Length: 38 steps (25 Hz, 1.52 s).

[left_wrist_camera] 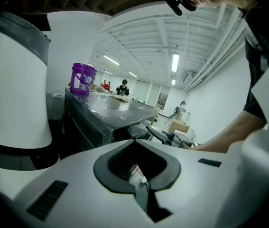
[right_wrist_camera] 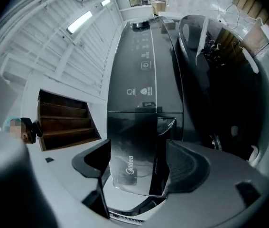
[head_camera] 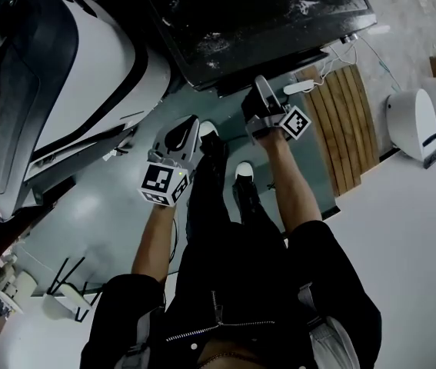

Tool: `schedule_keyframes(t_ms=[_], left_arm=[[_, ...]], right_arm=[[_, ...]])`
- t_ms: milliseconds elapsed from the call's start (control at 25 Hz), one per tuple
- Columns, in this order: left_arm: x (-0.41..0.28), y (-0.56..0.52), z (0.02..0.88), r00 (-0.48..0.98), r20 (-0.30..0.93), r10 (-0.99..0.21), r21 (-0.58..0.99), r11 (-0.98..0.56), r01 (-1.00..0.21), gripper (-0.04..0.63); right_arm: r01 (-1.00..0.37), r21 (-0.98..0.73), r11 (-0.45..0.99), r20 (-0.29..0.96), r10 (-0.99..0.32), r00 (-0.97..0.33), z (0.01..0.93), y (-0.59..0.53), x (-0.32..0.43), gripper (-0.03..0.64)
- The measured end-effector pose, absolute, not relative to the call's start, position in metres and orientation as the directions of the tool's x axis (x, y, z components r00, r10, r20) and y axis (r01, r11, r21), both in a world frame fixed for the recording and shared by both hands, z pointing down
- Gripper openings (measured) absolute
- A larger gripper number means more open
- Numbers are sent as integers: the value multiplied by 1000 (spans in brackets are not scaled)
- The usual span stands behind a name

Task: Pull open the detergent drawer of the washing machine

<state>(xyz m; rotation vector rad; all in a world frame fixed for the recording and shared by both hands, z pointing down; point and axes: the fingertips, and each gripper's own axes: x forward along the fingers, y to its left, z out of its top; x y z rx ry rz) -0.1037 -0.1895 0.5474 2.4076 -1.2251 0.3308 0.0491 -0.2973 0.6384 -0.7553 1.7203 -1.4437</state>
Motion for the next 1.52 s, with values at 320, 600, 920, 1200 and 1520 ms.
schedule_keyframes(t_ms=[320, 600, 920, 1200, 1520], left_arm=[[-108, -190, 558, 585, 404, -704, 277, -515, -811, 21], [-114, -189, 567, 588, 410, -697, 292, -511, -809, 21], [-121, -190, 570, 591, 414, -693, 300, -509, -807, 21], [-124, -188, 570, 592, 427, -684, 293, -515, -806, 21], [-127, -186, 572, 590, 437, -678, 288, -516, -807, 21]], right_arm=[[175, -949, 262, -315, -800, -511, 633, -314, 48, 360], [221, -924, 311, -381, -798, -467, 626, -322, 44, 336], [214, -929, 302, -367, -824, -432, 629, -321, 46, 333], [206, -939, 277, -341, -832, -437, 629, -320, 47, 326], [216, -938, 272, -342, -834, -432, 629, -320, 46, 320]])
